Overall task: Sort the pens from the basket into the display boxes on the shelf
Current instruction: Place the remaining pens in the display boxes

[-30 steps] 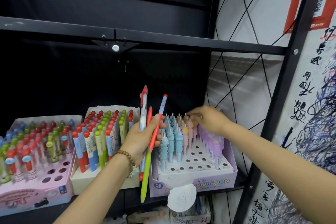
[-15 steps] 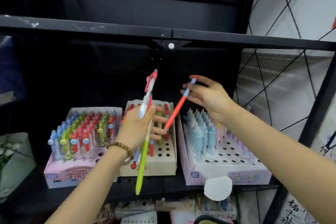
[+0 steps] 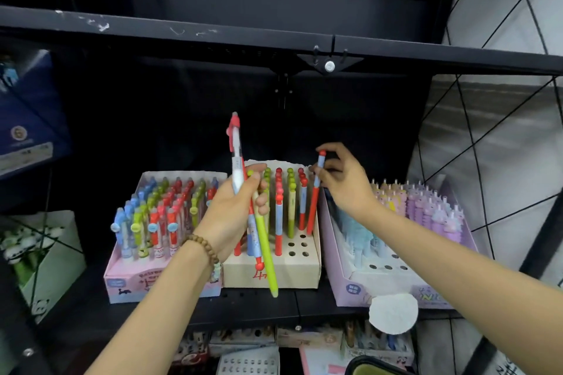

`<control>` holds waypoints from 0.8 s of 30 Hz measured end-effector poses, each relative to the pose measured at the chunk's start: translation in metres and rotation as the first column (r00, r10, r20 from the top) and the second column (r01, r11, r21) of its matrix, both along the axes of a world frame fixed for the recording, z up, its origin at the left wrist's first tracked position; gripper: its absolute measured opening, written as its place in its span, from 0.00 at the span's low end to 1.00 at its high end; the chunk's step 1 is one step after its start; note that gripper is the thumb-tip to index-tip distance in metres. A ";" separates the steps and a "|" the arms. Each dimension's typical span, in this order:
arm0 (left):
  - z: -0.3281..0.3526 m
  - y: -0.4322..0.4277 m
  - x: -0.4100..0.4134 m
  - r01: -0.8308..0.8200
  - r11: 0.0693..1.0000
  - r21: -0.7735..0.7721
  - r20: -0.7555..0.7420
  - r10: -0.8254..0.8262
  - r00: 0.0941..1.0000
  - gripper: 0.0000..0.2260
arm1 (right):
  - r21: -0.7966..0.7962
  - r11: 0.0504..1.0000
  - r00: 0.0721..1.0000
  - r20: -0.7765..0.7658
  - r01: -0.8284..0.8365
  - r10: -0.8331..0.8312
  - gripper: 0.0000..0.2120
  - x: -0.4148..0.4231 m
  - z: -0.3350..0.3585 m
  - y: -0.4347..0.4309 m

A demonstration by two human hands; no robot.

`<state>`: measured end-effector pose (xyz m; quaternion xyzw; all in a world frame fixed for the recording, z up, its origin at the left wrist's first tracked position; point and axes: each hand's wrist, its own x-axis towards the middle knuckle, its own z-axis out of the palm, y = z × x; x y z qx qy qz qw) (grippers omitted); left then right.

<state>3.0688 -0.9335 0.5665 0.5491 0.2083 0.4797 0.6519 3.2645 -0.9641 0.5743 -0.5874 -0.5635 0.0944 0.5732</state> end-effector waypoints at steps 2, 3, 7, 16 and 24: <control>-0.001 0.000 0.000 0.014 1.000 0.002 -0.012 -0.014 1.000 0.08 | 0.008 1.000 1.000 0.029 0.004 -0.004 0.15 0.000 0.001 0.001; -0.001 0.000 0.001 0.020 1.000 0.004 -0.007 -0.020 1.000 0.08 | 0.011 1.000 0.999 0.036 0.000 -0.001 0.14 0.000 0.001 0.001; -0.001 -0.001 0.000 0.008 1.000 0.020 0.046 -0.009 0.999 0.09 | 0.008 1.000 0.998 0.058 -0.001 0.001 0.14 -0.003 -0.002 0.003; -0.007 0.002 -0.005 0.007 0.999 -0.041 0.165 0.000 0.986 0.08 | -0.065 0.998 0.994 0.111 0.020 -0.012 0.13 -0.005 -0.003 0.000; -0.008 -0.003 -0.004 -0.024 1.000 -0.003 0.007 0.024 1.000 0.11 | -0.127 0.934 0.644 0.754 0.335 -0.129 0.17 0.000 0.017 -0.013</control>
